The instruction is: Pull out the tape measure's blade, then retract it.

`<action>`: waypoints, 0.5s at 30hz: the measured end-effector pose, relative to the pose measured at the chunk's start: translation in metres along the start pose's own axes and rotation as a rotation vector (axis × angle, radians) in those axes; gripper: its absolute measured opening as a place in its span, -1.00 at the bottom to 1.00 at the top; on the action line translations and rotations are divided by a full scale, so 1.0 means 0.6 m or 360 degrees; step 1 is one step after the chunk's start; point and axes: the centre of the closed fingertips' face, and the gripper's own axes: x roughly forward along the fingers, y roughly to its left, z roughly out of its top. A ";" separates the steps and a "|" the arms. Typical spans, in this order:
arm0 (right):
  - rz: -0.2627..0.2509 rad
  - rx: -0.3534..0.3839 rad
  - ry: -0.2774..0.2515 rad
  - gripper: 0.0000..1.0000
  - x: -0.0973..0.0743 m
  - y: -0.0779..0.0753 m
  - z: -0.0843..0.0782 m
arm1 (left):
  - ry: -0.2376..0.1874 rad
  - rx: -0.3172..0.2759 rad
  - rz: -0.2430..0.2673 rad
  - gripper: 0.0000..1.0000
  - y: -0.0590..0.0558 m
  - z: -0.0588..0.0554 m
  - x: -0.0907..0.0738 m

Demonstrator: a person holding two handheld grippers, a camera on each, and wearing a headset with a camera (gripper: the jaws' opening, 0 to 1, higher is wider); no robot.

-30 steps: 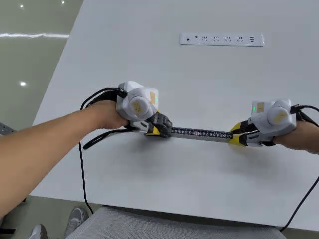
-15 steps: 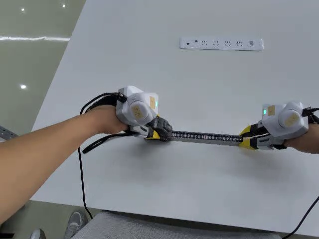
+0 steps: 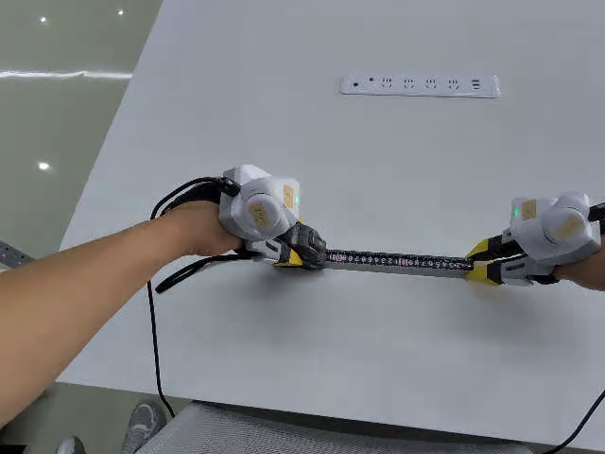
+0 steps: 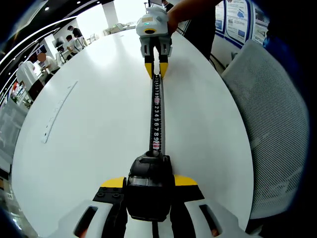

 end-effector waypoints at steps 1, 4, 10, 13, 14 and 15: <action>-0.0002 0.0001 0.0002 -0.81 -0.001 0.000 -0.001 | 0.0000 0.0000 0.0000 -0.42 0.000 0.000 0.000; -0.0002 0.0007 -0.0001 -0.81 -0.002 -0.001 -0.001 | -0.0001 0.0004 0.0000 -0.42 0.000 -0.001 0.002; -0.0003 -0.0009 0.0018 -0.80 -0.001 -0.002 0.001 | 0.0002 0.0011 0.0002 -0.42 -0.003 0.002 -0.001; 0.0000 -0.0009 0.0020 -0.80 -0.001 -0.002 0.002 | 0.0003 0.0015 0.0002 -0.42 -0.003 0.002 -0.001; 0.0001 -0.0011 0.0021 -0.80 -0.001 -0.003 0.002 | 0.0005 0.0018 0.0000 -0.42 -0.003 0.001 0.000; 0.0002 -0.0008 0.0018 -0.80 -0.001 -0.003 0.001 | 0.0005 0.0016 0.0000 -0.42 -0.003 0.001 0.000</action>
